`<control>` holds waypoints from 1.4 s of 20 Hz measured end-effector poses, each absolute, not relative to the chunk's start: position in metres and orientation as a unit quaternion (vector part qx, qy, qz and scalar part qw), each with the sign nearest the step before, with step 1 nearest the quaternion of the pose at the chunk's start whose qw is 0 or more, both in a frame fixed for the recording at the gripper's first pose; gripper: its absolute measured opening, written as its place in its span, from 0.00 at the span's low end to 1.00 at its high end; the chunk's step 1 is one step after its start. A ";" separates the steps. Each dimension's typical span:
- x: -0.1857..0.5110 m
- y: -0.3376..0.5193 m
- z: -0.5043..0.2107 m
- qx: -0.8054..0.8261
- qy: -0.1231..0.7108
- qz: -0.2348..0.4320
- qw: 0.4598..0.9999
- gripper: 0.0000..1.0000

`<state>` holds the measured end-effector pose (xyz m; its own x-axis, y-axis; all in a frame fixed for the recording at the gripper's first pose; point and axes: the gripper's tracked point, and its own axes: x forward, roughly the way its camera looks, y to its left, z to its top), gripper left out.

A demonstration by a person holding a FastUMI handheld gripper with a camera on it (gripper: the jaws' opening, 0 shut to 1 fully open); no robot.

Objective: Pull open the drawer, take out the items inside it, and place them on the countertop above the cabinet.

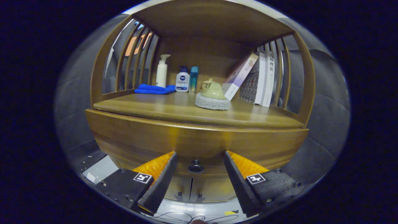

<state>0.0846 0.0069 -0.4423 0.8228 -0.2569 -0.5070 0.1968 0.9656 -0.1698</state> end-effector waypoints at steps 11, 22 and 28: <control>0.086 0.002 -0.448 -0.054 0.294 -0.122 0.947 0.96; 0.057 -0.006 -0.308 -0.011 0.215 -0.081 0.973 0.96; 0.031 -0.006 -0.214 -0.015 0.167 -0.060 0.984 0.96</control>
